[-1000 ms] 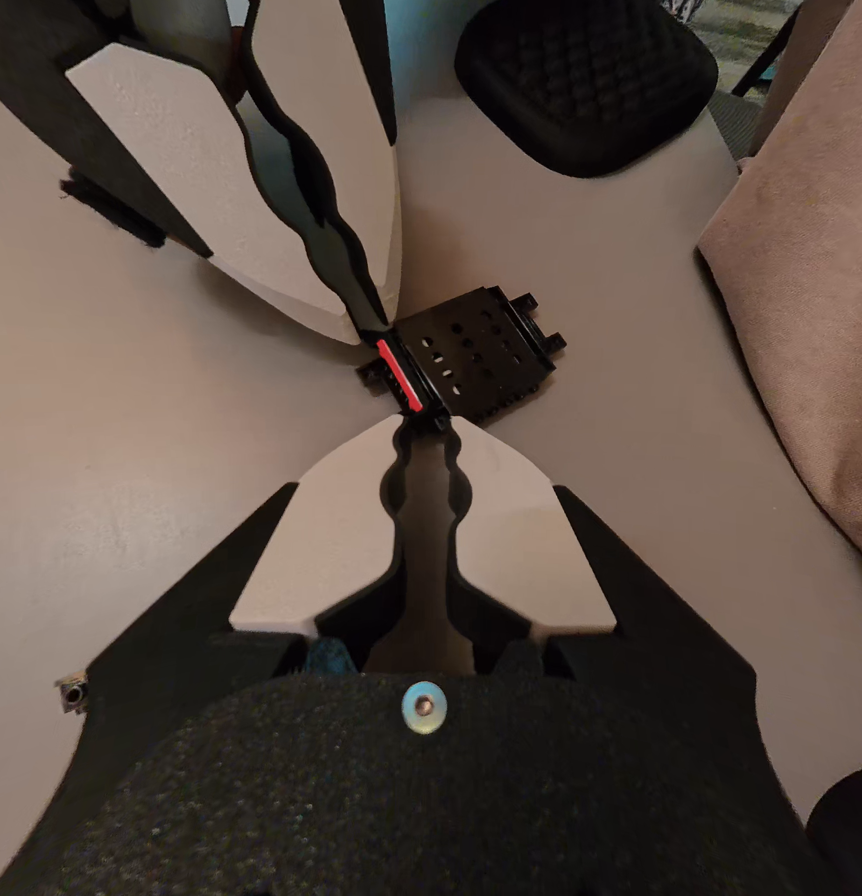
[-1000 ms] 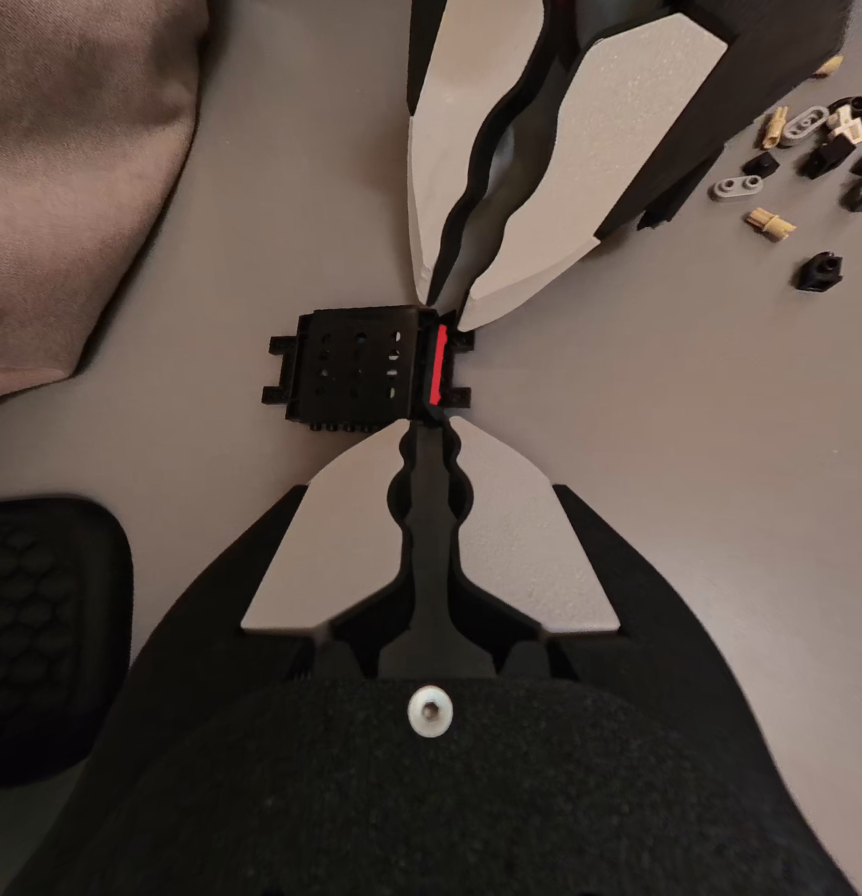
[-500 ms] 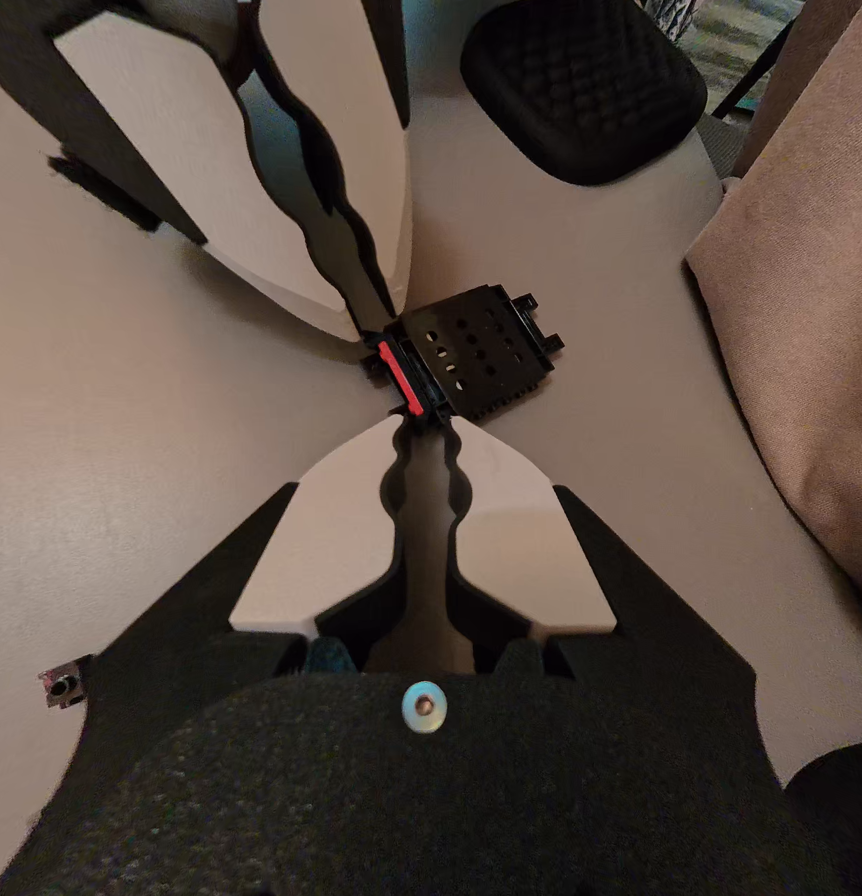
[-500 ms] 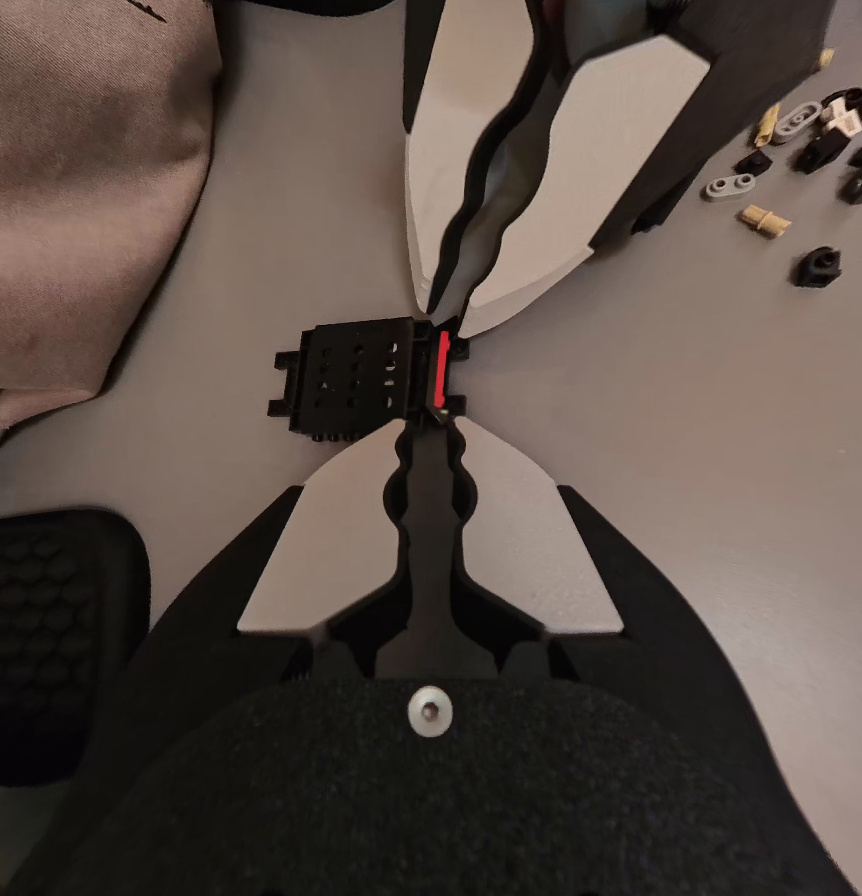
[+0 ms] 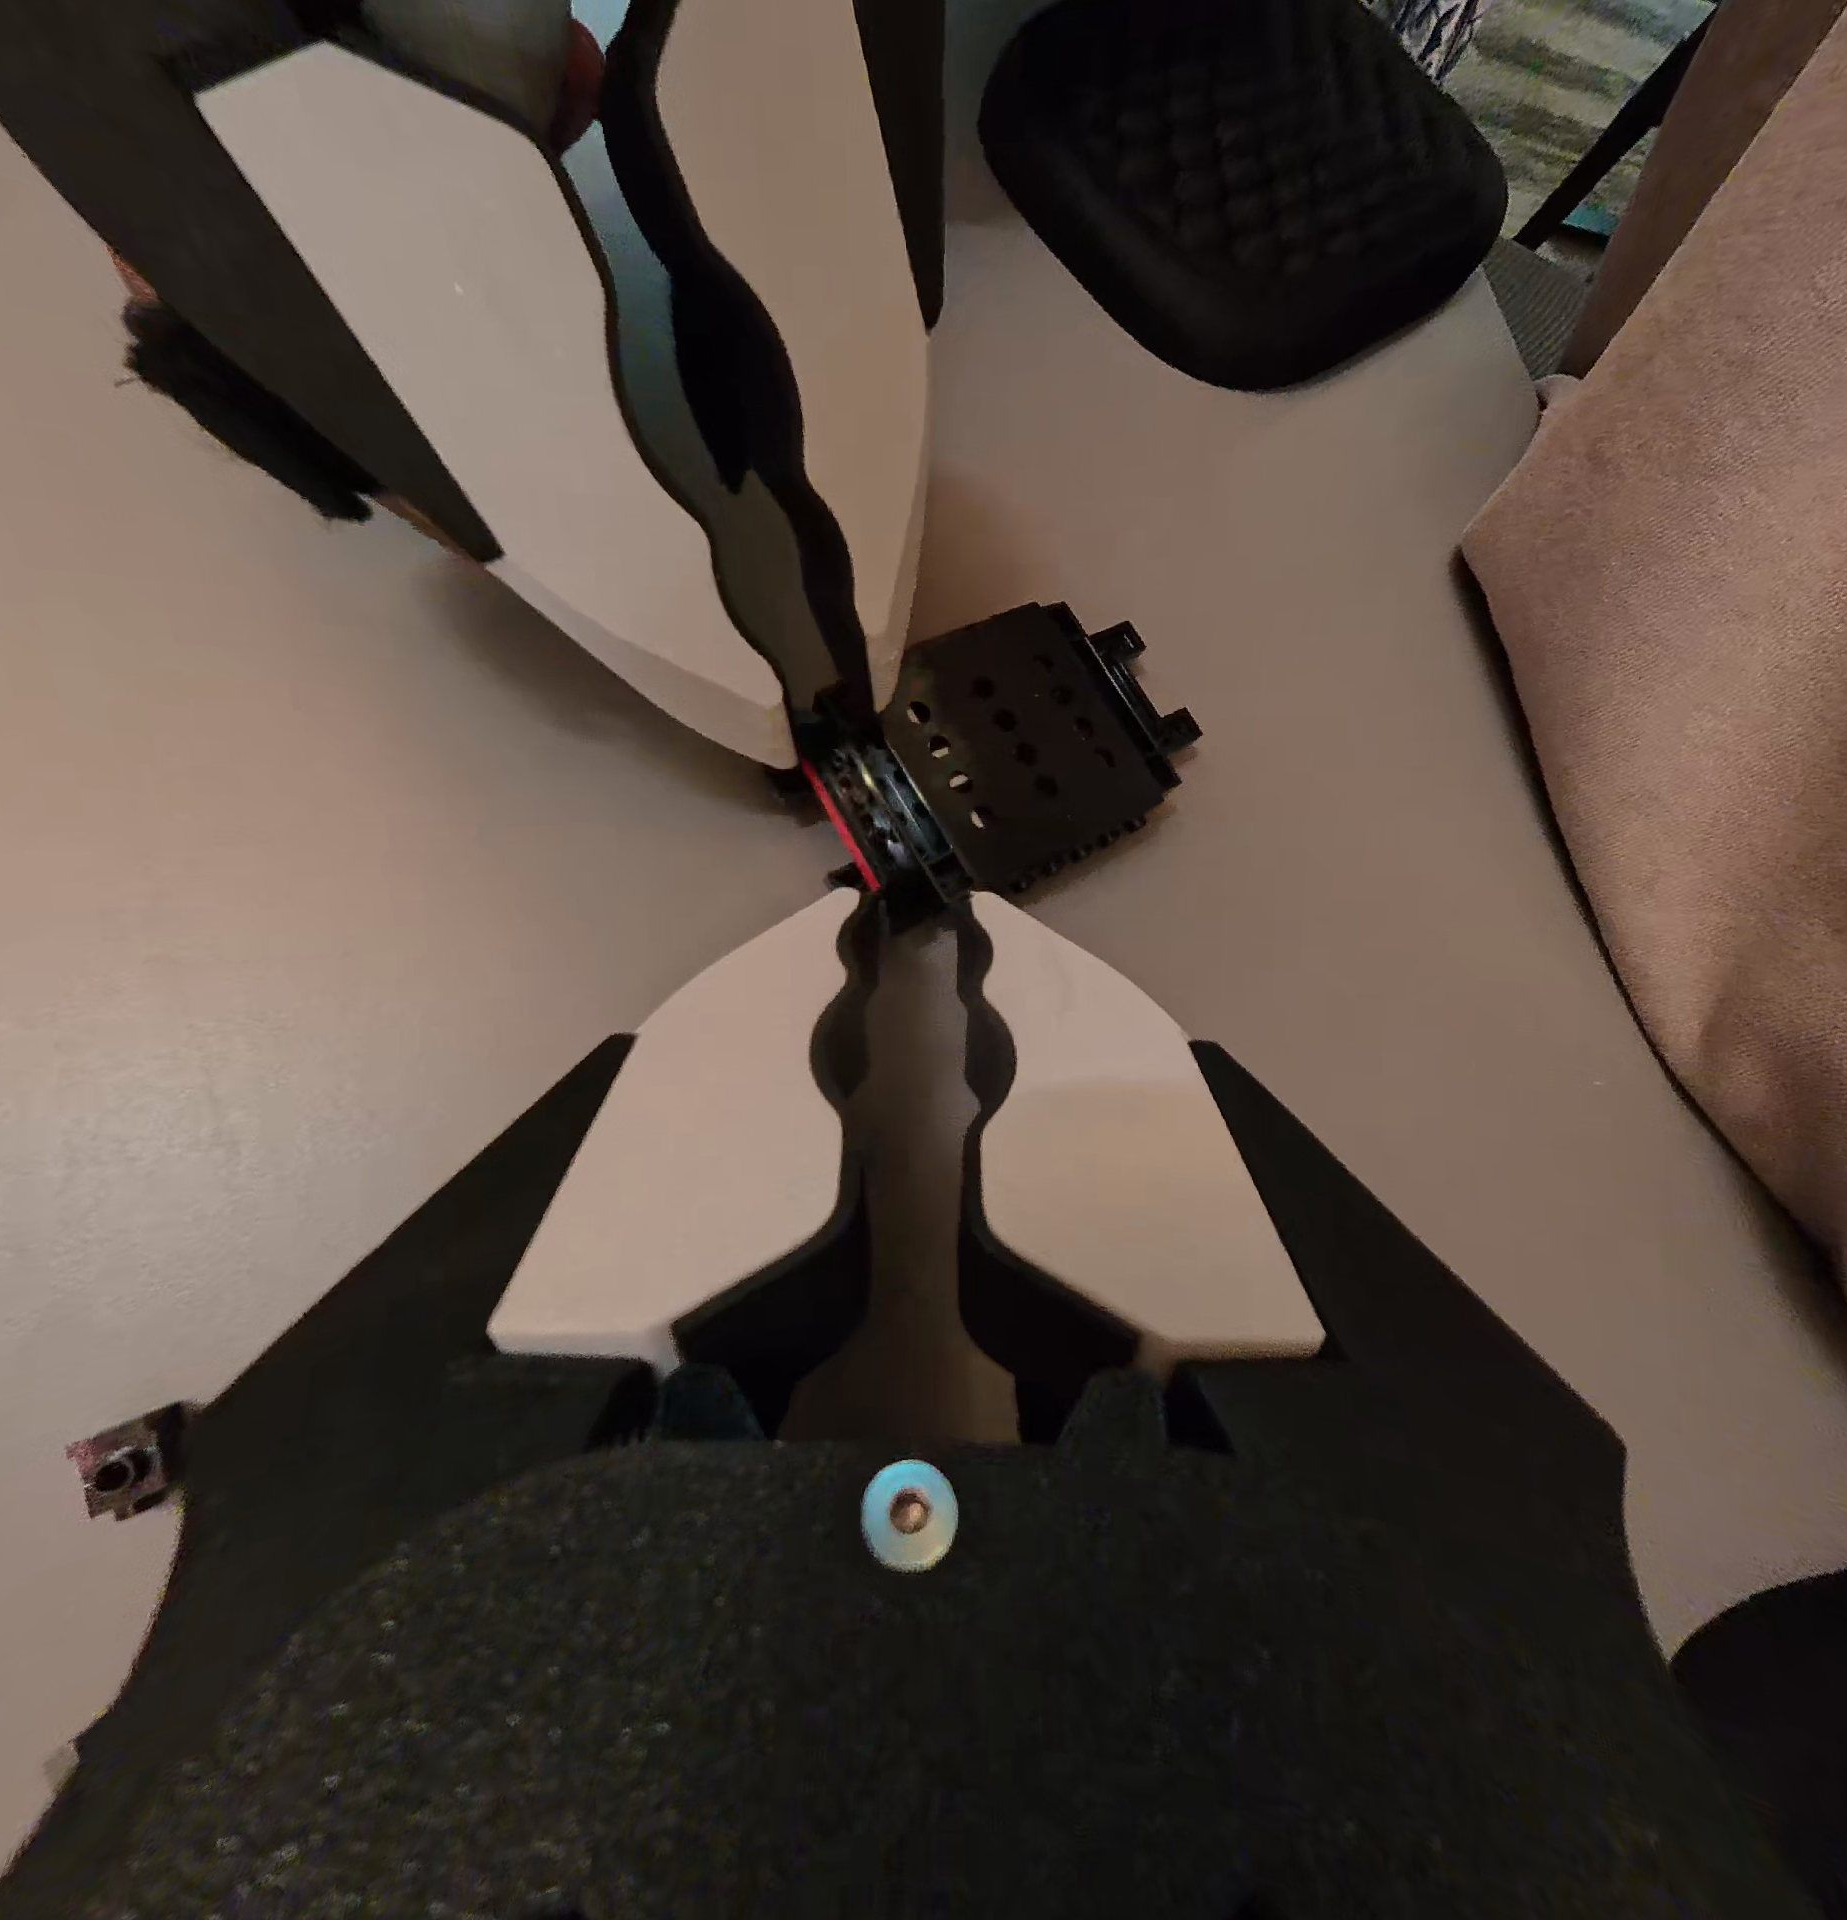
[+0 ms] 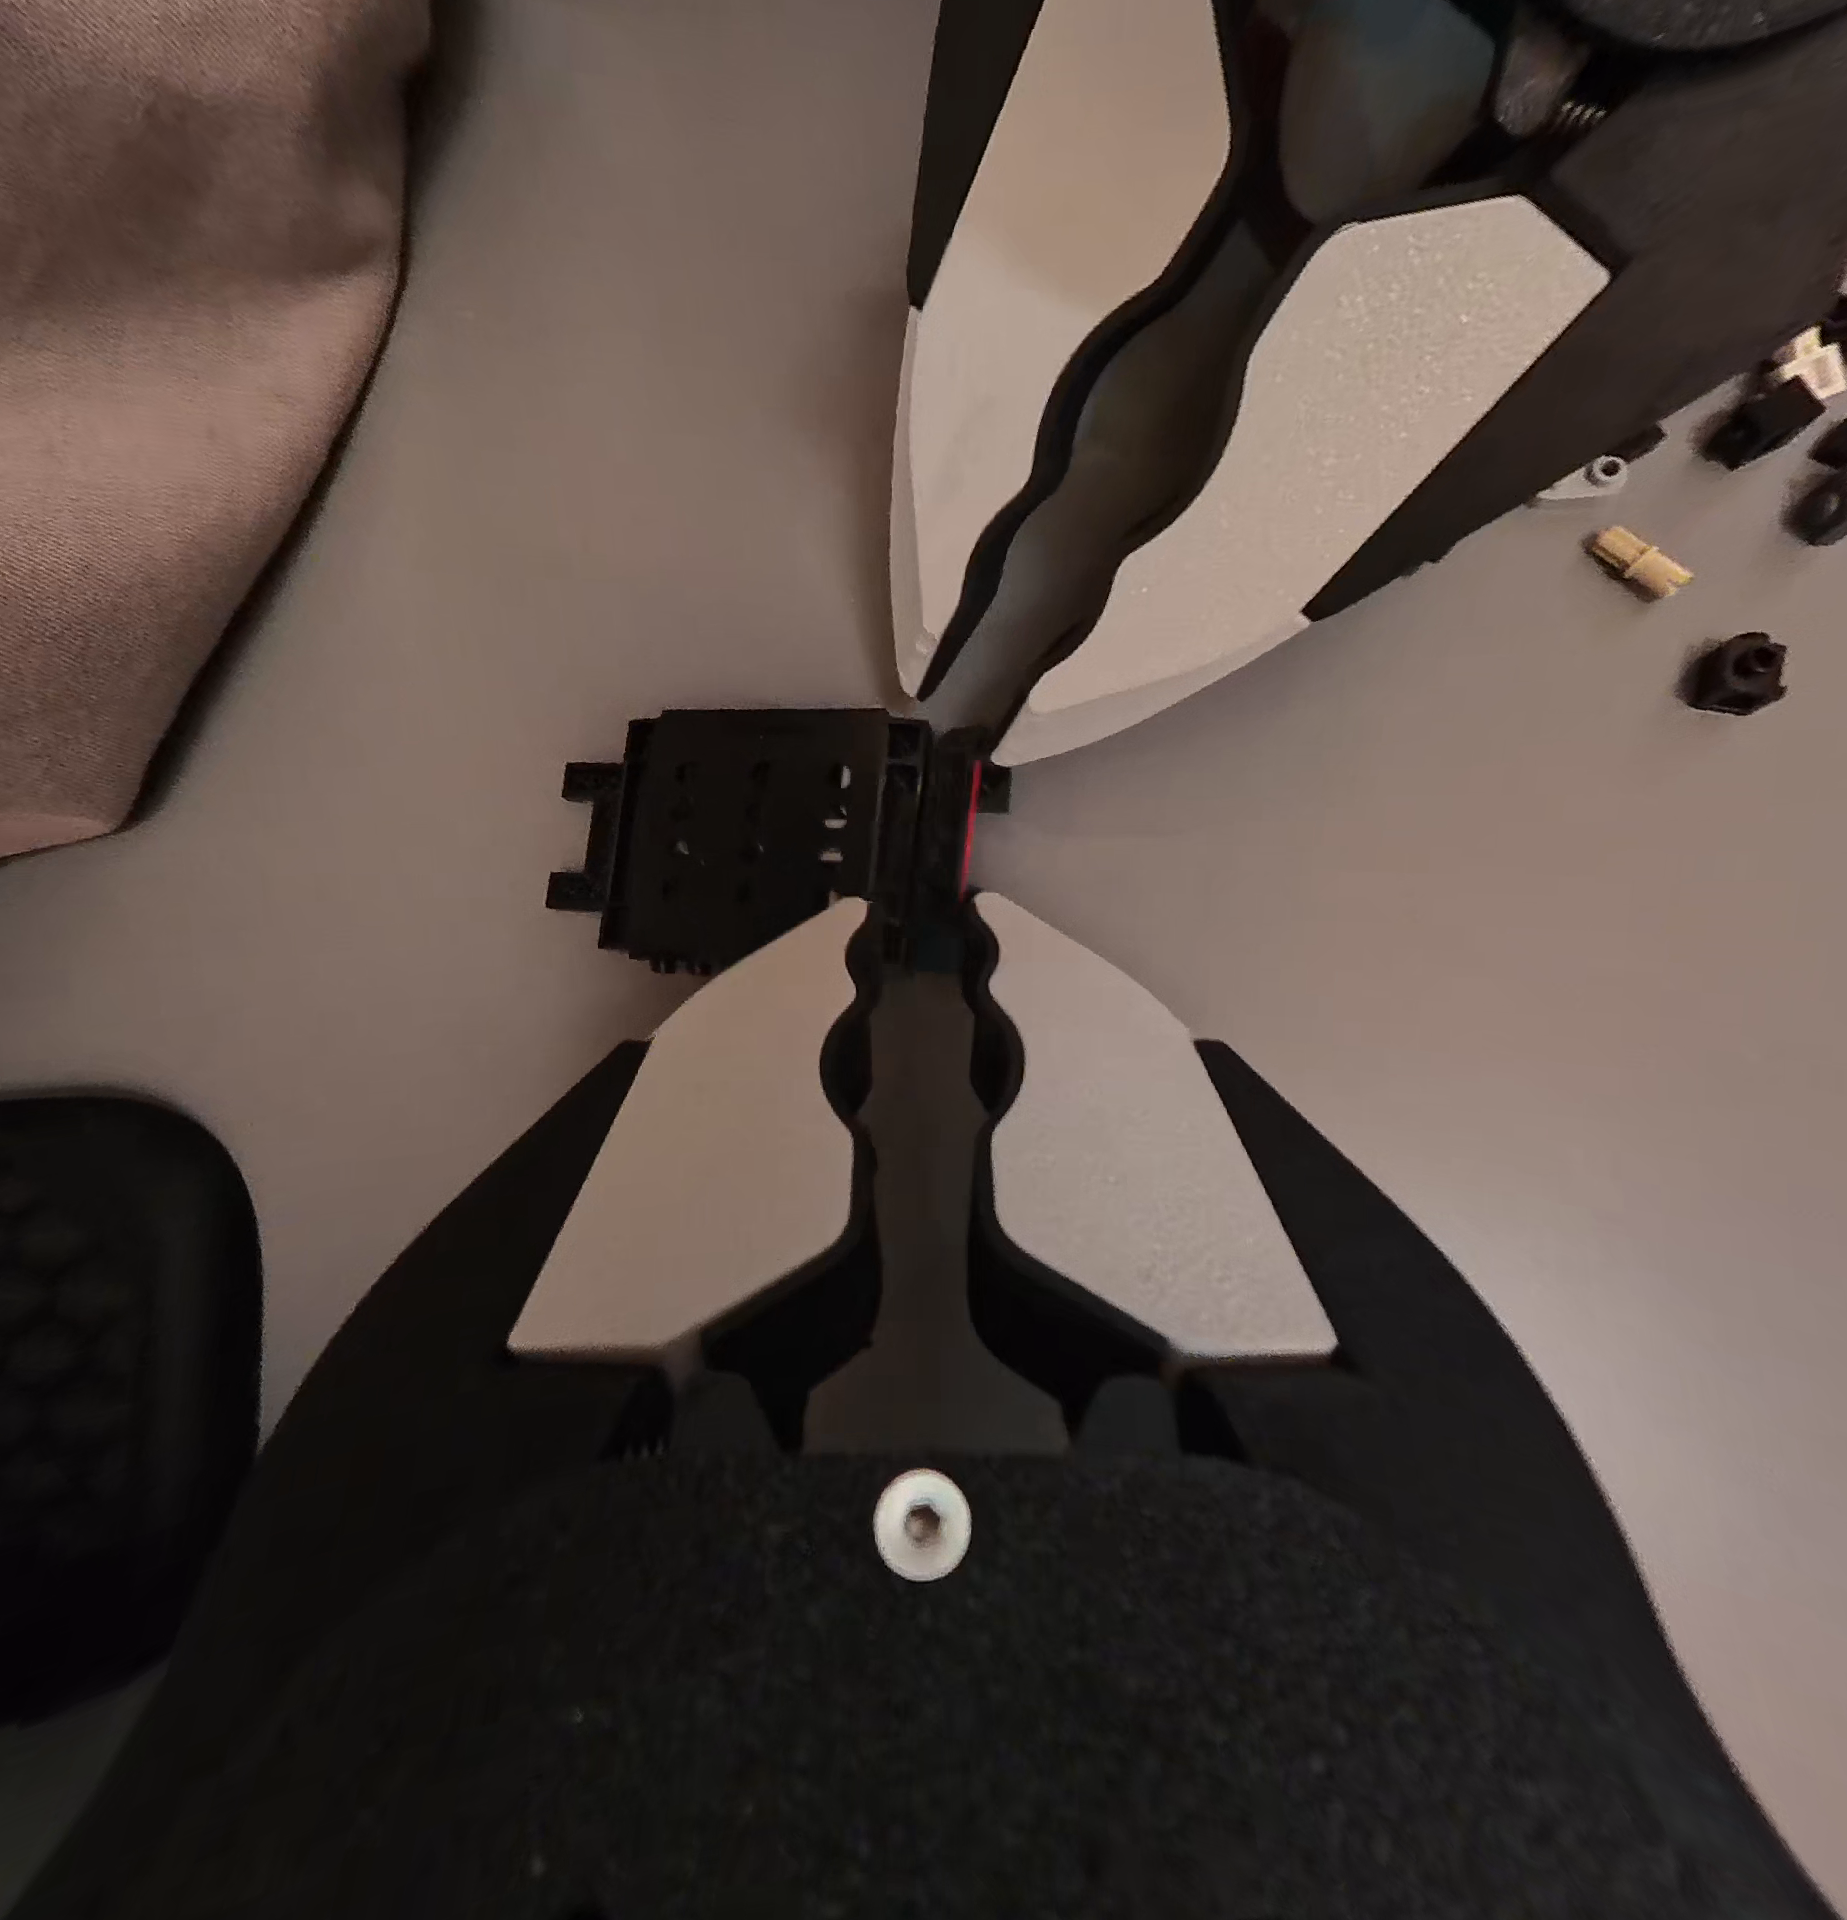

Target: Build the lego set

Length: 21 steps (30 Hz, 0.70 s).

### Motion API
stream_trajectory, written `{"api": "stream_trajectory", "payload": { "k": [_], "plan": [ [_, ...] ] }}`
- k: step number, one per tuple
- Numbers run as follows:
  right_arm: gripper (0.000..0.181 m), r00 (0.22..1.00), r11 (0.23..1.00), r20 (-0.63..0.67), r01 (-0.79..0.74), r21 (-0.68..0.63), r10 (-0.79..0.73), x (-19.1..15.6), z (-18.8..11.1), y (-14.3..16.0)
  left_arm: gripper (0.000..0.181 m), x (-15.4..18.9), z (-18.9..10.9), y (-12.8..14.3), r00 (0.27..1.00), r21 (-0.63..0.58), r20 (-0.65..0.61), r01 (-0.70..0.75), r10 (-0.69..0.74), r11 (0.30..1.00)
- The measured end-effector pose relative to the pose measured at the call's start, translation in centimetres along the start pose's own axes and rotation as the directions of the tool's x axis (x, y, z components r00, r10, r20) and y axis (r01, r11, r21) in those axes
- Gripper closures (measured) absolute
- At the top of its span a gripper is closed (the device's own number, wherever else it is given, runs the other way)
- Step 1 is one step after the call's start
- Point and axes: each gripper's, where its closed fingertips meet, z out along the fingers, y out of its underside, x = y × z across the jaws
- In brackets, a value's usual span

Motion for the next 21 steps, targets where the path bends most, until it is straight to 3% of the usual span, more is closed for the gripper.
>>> {"api": "stream_trajectory", "payload": {
  "k": [11, 21],
  "plan": [
    [0.165, 0.997, 0.999, 0.072, -0.041, -0.012, 0.041, -0.43, 0.28, 0.02, 0.166, 0.56, 0.32, -0.13, 1.0, 0.003, -0.01, -0.01, 0.01, 1.0],
    [0.164, 0.998, 0.999, 0.059, -0.033, 0.004, 0.033, -0.72, 0.22, -0.35, 0.165, 0.45, 0.29, -0.07, 1.0, -0.003, -0.004, -0.012, 0.012, 1.0]
  ]
}}
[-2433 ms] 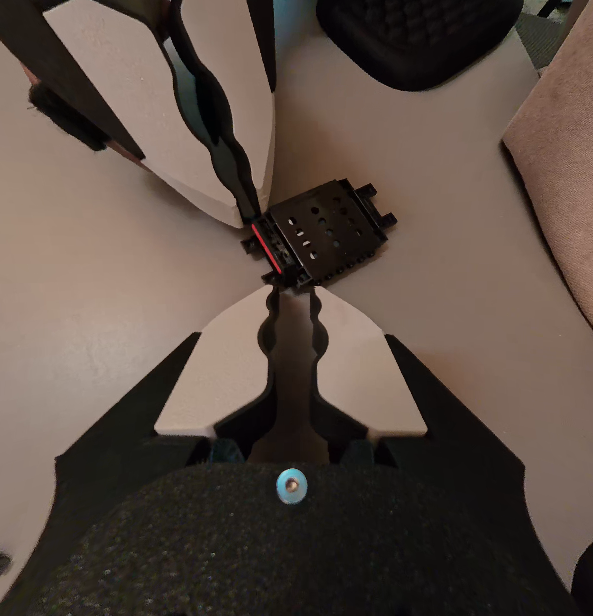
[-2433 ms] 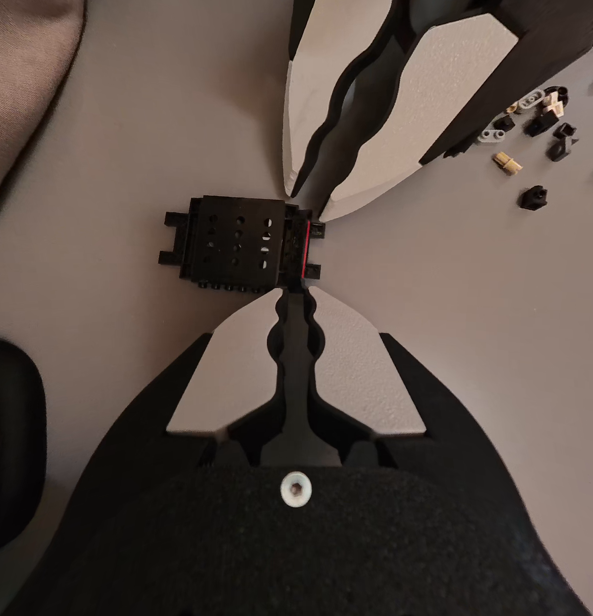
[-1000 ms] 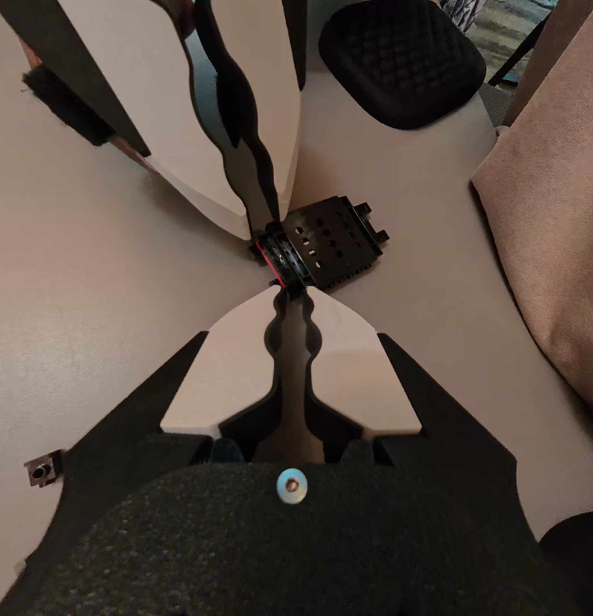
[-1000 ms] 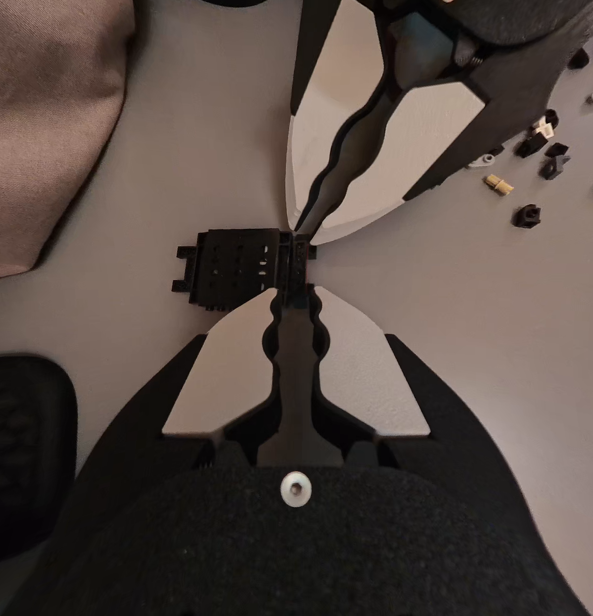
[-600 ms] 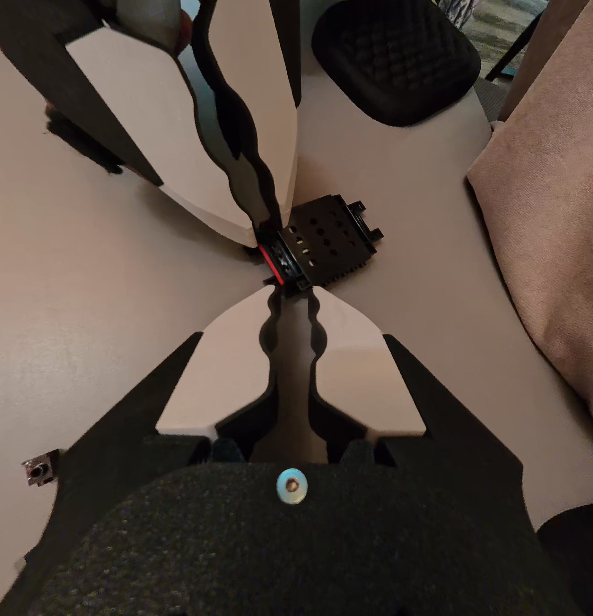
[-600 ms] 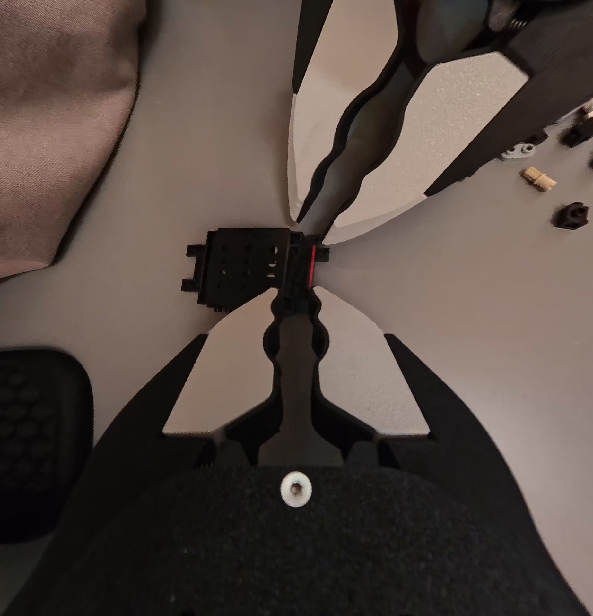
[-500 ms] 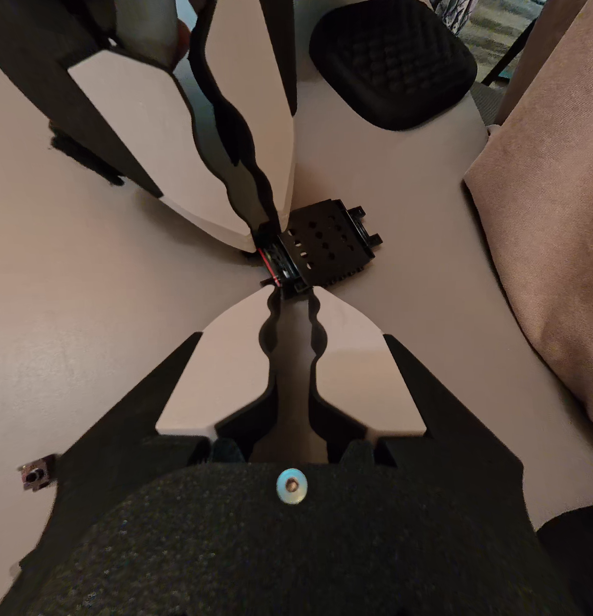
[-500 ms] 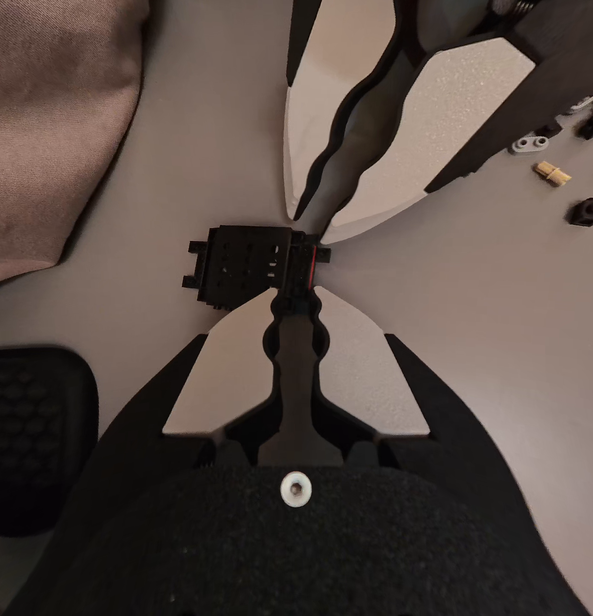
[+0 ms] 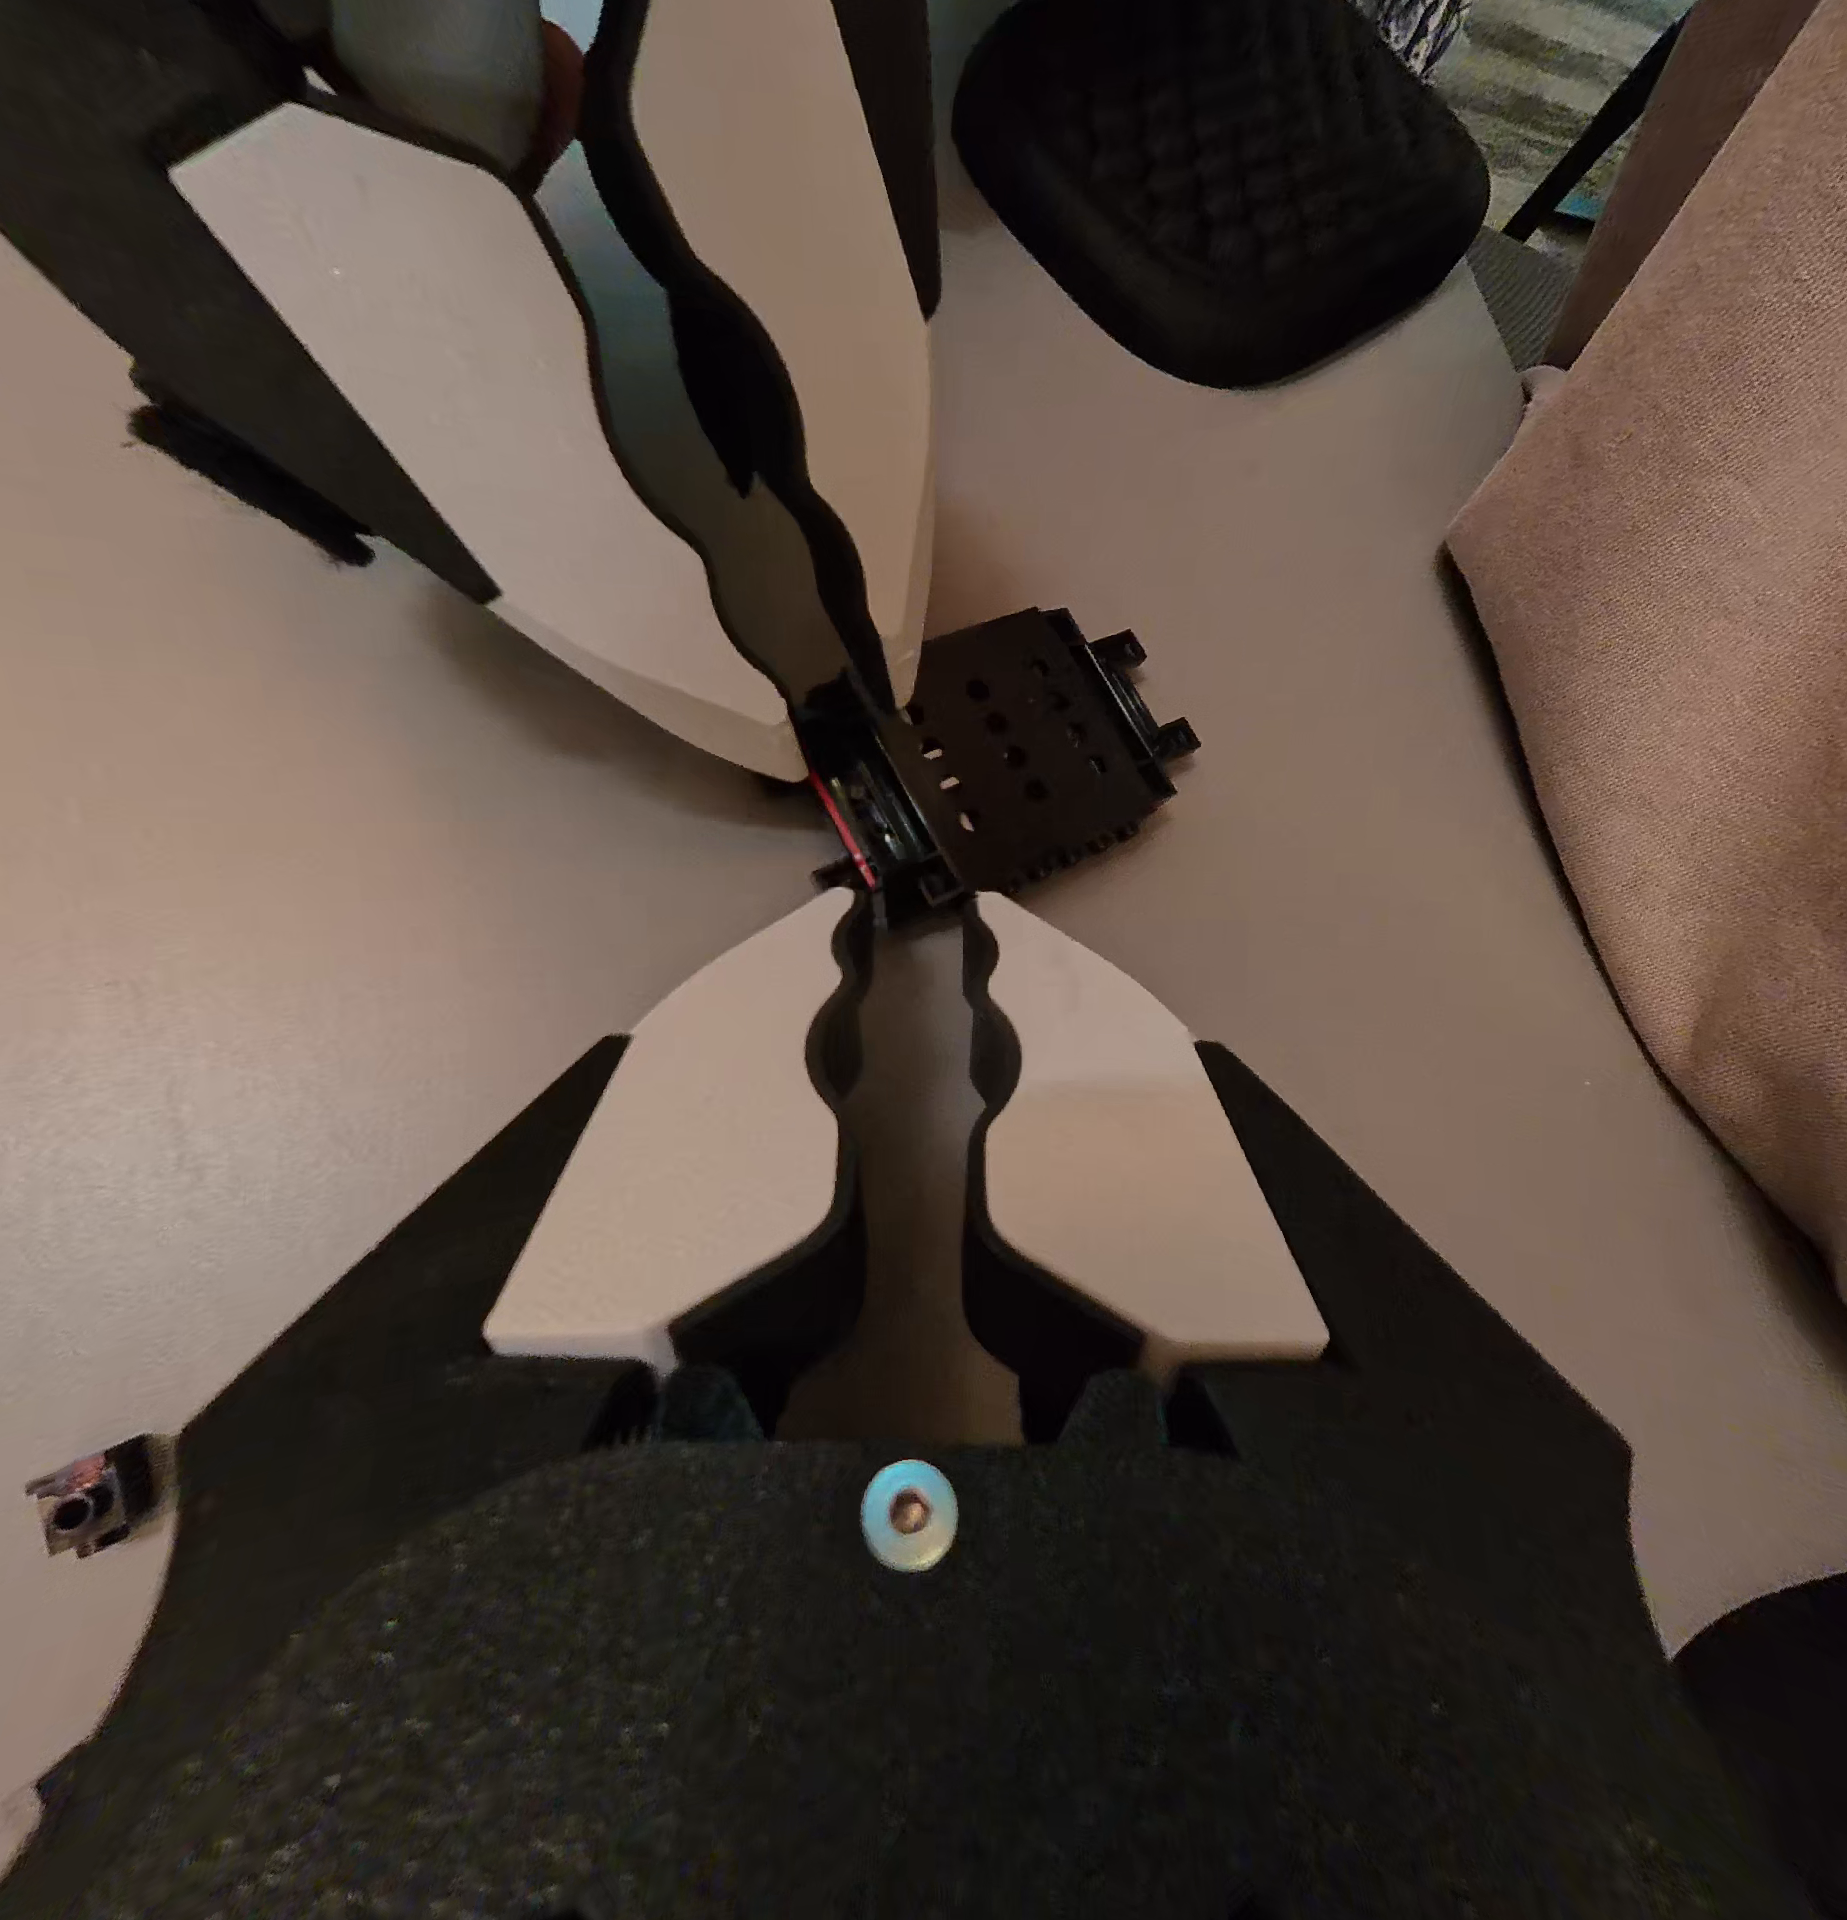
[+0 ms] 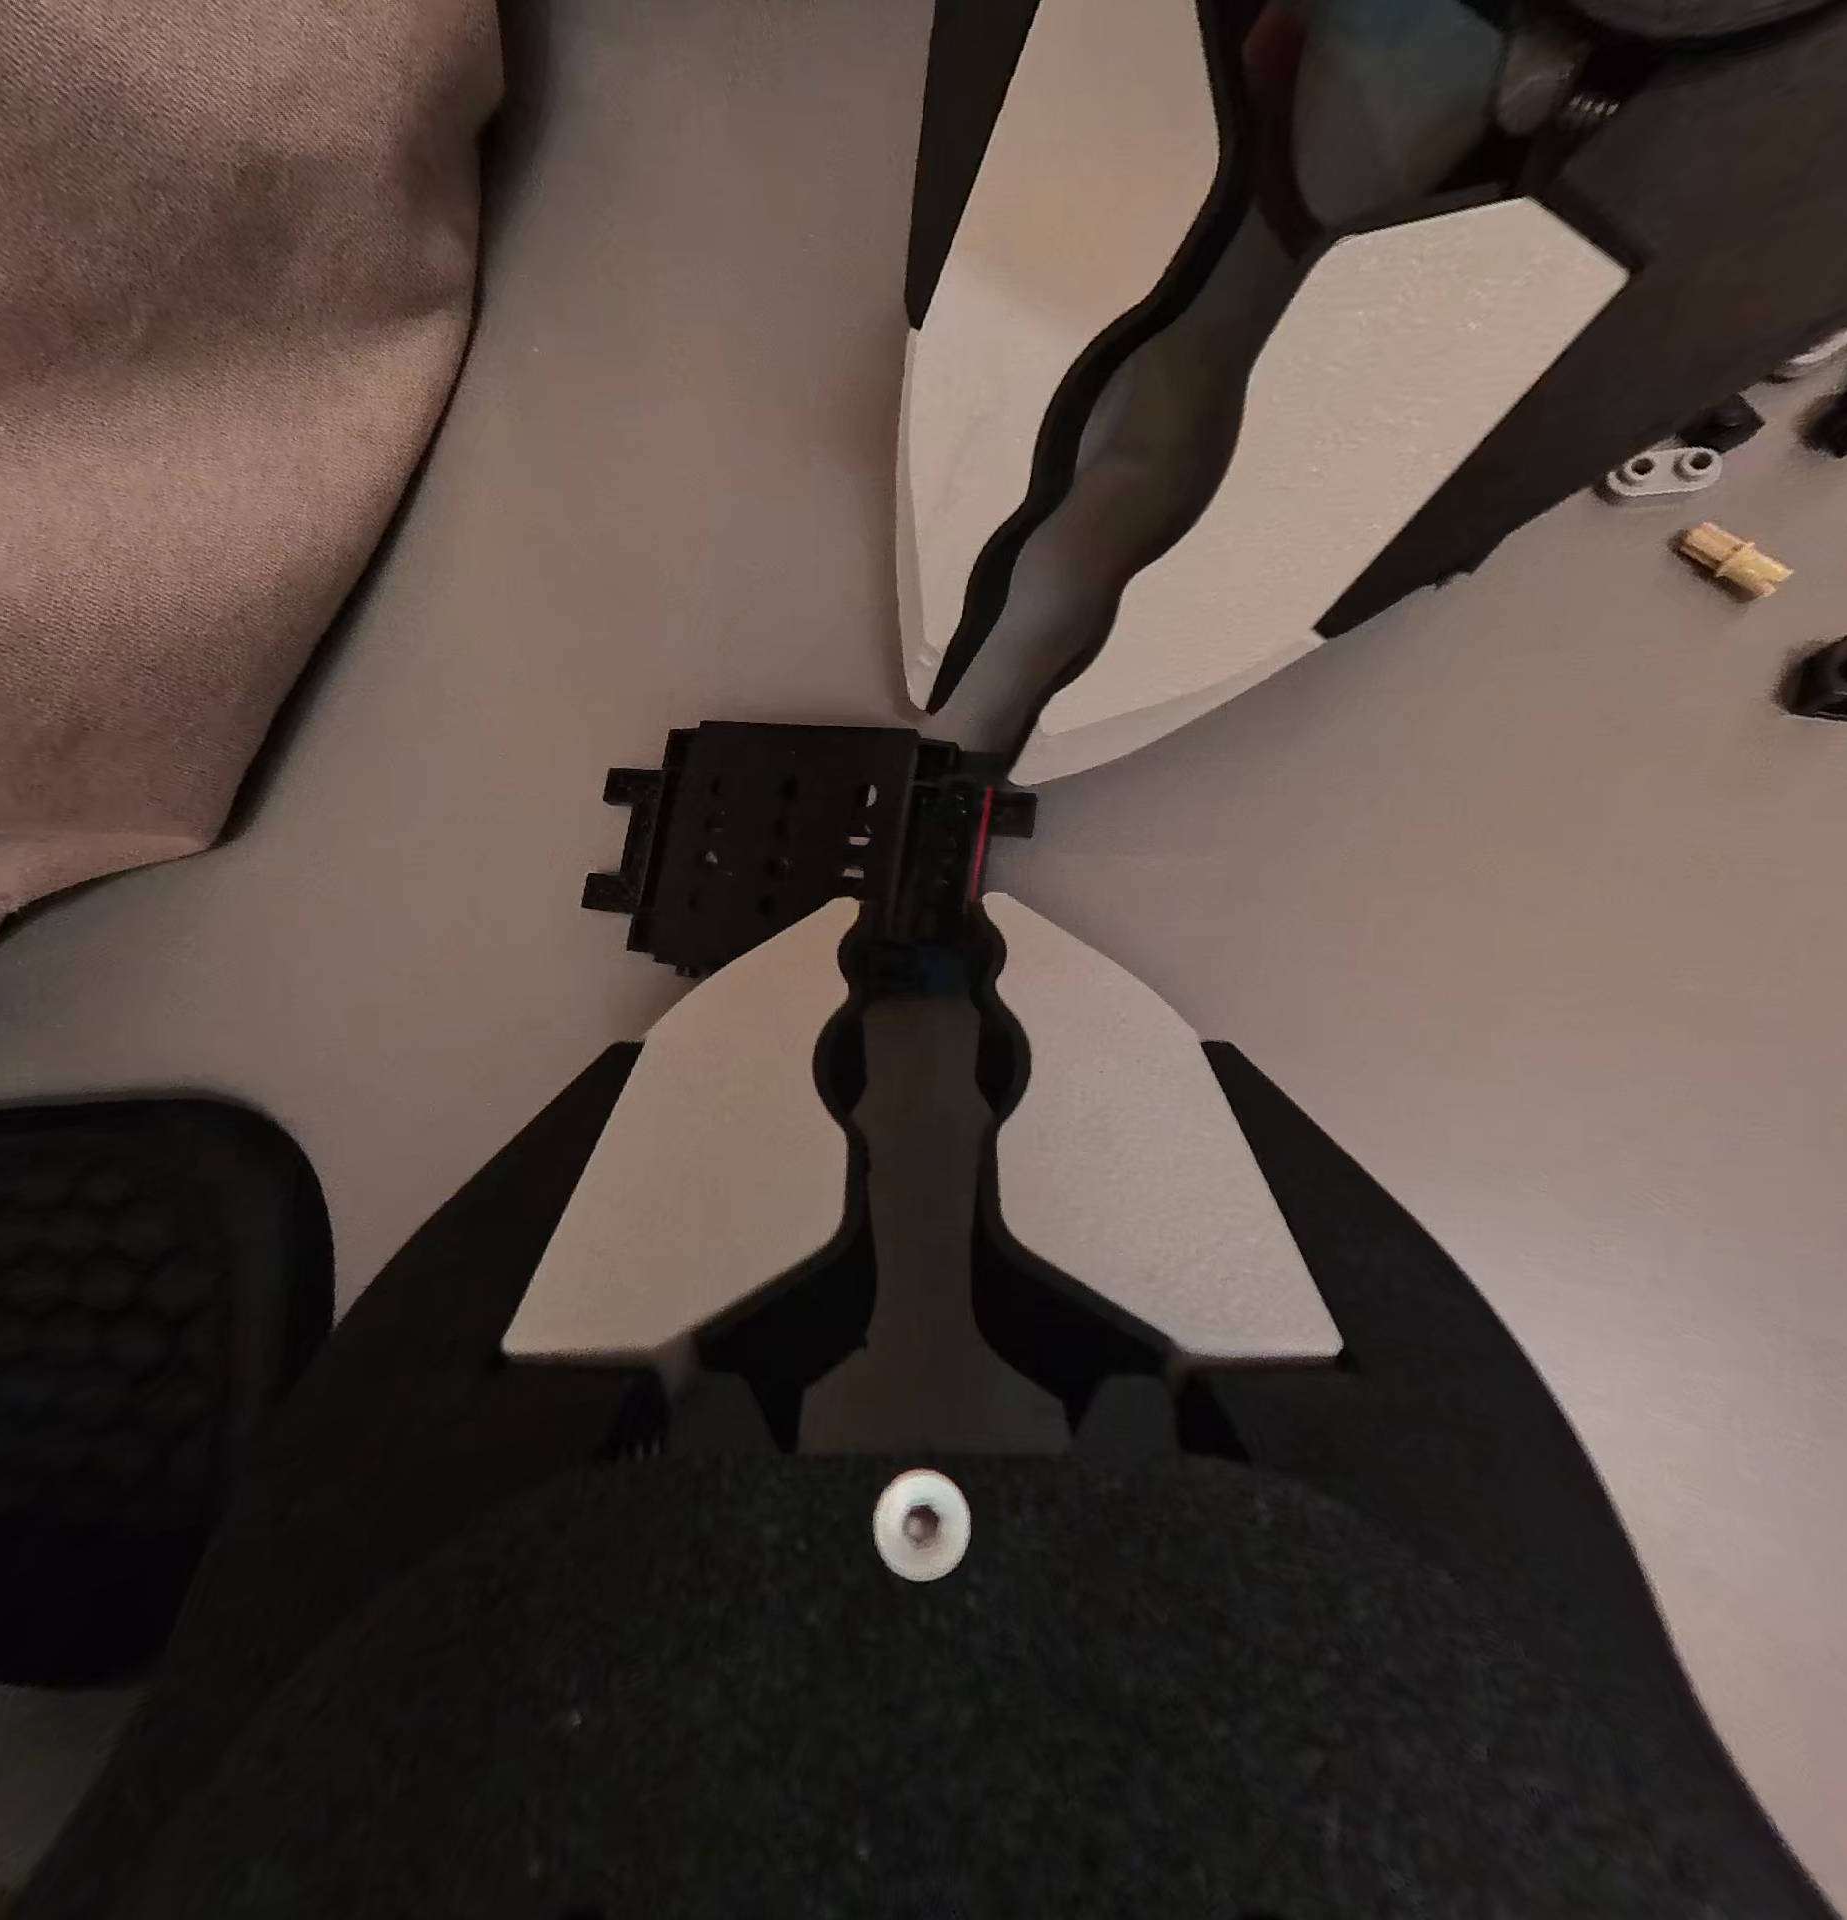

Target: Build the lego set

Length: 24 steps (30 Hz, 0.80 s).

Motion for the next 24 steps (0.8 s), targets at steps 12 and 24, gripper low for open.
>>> {"api": "stream_trajectory", "payload": {
  "k": [12, 24],
  "plan": [
    [0.105, 0.516, 0.737, -0.527, -0.505, 0.449, 0.675, -1.8, -2.7, 1.6, 0.16, -0.1, -0.2, 0.2, 0.995, 0.039, 0.093, -0.033, 0.03, 0.999],
    [0.105, 0.037, 0.63, -0.724, -0.525, 0.572, 0.688, -2.6, 2.6, 0.7, 0.164, 0.3, -3.7, -2.1, 0.95, 0.125, 0.308, -0.087, 0.045, 0.988]
  ]
}}
